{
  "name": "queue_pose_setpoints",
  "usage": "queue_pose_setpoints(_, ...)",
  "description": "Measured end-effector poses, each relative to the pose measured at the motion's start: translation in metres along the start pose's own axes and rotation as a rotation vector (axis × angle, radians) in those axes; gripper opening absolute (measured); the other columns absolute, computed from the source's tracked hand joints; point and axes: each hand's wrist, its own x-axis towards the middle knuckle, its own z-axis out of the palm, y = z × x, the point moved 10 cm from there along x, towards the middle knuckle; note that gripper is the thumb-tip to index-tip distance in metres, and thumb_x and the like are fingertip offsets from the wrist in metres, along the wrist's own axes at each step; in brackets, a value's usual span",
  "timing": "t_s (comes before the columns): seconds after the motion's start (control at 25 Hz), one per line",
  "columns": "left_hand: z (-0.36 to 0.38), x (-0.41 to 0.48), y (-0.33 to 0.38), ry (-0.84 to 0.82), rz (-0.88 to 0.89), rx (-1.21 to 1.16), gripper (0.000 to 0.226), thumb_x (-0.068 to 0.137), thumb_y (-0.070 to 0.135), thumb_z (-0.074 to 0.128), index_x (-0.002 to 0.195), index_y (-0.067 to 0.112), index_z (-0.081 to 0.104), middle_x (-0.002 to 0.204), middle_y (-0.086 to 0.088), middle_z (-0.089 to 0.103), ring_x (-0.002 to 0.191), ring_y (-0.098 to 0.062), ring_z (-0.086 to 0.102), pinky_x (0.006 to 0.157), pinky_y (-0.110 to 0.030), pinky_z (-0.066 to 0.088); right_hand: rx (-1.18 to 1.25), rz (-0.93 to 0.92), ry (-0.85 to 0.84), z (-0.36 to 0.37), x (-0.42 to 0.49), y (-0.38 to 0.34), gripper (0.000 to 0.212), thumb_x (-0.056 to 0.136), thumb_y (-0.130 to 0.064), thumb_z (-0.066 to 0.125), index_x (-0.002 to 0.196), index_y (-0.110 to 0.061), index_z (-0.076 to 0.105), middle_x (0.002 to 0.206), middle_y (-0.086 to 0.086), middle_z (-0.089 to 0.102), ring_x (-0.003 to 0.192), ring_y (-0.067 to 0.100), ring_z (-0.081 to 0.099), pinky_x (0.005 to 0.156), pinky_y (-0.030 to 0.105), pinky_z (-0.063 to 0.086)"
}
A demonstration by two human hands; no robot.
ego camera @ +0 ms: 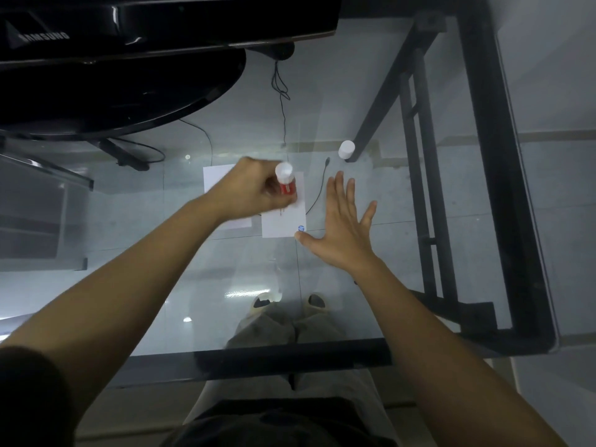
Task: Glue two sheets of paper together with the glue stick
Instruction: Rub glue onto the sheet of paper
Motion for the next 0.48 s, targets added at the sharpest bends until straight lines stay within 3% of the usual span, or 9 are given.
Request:
queue_pose_setpoints(0.16, -0.027, 0.023, -0.006, 0.129, -0.024, 0.094, 0.026, 0.076, 0.028, 0.073, 0.087, 0.006, 0.064, 0.081, -0.009, 0.071, 0.074, -0.022, 0.066, 0.069, -0.029, 0.051, 0.003, 0.003, -0.010, 0.001, 0.002, 0.000, 0.108, 0.077, -0.063, 0.055, 0.145, -0.018, -0.016, 0.154, 0.001, -0.025, 0.139, 0.019, -0.028, 0.102, 0.051, -0.024)
queue_pose_setpoints(0.48, 0.020, -0.024, 0.014, -0.002, 0.069, -0.022, 0.022, 0.075, 0.028, 0.074, 0.090, 0.012, 0.067, 0.087, -0.001, 0.072, 0.077, -0.012, 0.066, 0.075, -0.034, 0.055, -0.031, -0.006, 0.014, 0.000, 0.001, 0.001, 0.105, 0.078, -0.066, 0.050, 0.145, -0.018, -0.016, 0.154, 0.001, -0.025, 0.139, 0.019, -0.027, 0.102, 0.050, -0.024)
